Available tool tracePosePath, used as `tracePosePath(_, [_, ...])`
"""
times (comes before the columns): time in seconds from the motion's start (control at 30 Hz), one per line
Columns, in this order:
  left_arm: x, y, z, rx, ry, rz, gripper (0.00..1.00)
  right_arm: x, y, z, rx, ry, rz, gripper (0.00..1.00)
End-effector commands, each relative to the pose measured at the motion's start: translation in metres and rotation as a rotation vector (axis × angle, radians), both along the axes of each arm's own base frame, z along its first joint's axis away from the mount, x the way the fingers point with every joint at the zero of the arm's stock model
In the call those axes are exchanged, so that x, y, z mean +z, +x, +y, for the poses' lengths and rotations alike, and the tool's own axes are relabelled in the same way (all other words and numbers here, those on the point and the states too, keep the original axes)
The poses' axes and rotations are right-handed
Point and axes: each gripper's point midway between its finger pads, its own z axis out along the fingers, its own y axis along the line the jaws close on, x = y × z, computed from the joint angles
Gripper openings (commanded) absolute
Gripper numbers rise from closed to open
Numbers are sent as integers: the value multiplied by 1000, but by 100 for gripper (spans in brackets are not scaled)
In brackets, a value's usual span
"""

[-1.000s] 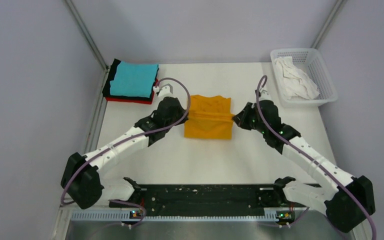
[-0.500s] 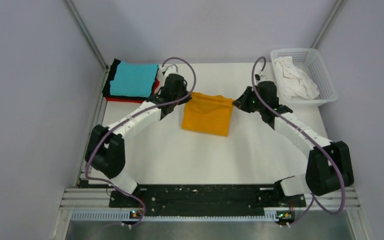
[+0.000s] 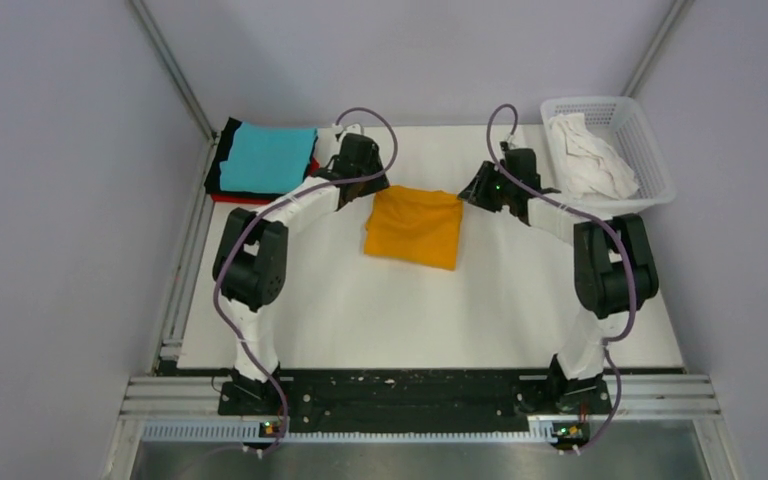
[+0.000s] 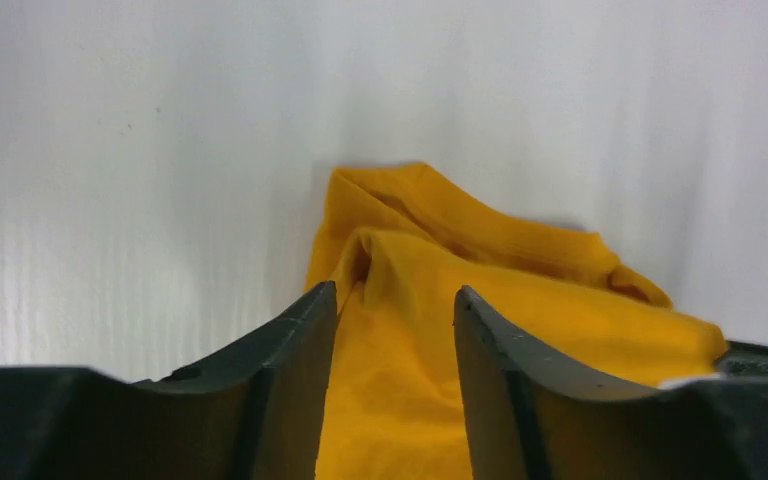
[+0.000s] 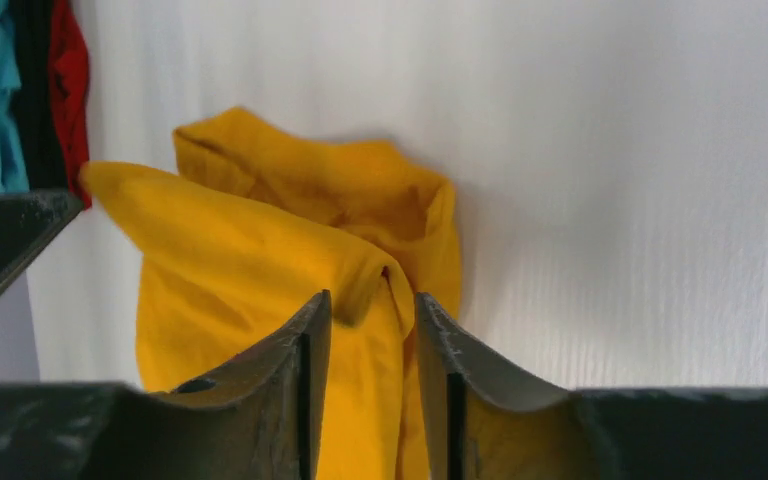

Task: Fold and stack the t-shirts
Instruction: Fold the long partially folded tshirt into a neat square

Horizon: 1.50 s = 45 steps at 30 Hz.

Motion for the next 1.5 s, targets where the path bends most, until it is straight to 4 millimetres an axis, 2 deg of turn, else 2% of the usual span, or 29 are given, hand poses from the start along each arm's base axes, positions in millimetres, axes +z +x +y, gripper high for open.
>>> tracePosePath(0.0, [21,36,16,31,22,-72,73,30,63,-19,-54,-32,-135,52])
tracePosePath(0.03, [27,37,17,29,22,-76,88,33,67,-18,-40,-41,-135,62])
tracePosePath(0.13, [37,31,13,-27,20,-91,96,44,58,-14,-9,-26,-165,89])
tracePosePath(0.17, [37,28,12,-45,12,-97,97,55,51,-14,-2,-11,-195,97])
tracePosePath(0.27, [22,10,8,-101,-2,-51,99,65,25,-1,78,68,-252,99])
tracePosePath(0.37, [16,-7,1,-157,-38,-15,99,73,-3,29,225,171,-289,99])
tracePosePath(0.47, [32,-17,-19,-262,-124,-55,99,78,-12,58,327,203,-297,99])
tracePosePath(0.57, [49,-19,-44,-399,-209,-131,99,77,-5,72,322,210,-303,99])
tracePosePath(0.63, [46,-6,-48,-398,-209,-143,99,71,8,74,290,207,-303,99])
tracePosePath(0.77, [8,17,-44,-337,-157,-36,99,40,32,68,211,158,-244,99])
tracePosePath(0.9, [-25,19,-50,-339,-188,37,99,1,52,59,138,111,-180,99])
tracePosePath(1.07, [-64,28,-35,-254,-132,96,99,-49,54,49,85,47,-93,99])
tracePosePath(1.2, [-81,21,-34,-239,-147,159,98,-64,48,46,95,17,-57,99])
tracePosePath(1.23, [-80,17,-34,-236,-154,177,99,-60,48,45,98,8,-63,99])
tracePosePath(1.3, [-65,11,-37,-255,-176,167,99,-43,51,42,104,-20,-89,99])
tracePosePath(1.4, [-23,7,-33,-263,-176,83,99,7,54,34,101,-74,-170,99])
tracePosePath(1.47, [11,1,-26,-258,-168,17,99,44,48,26,86,-94,-241,99])
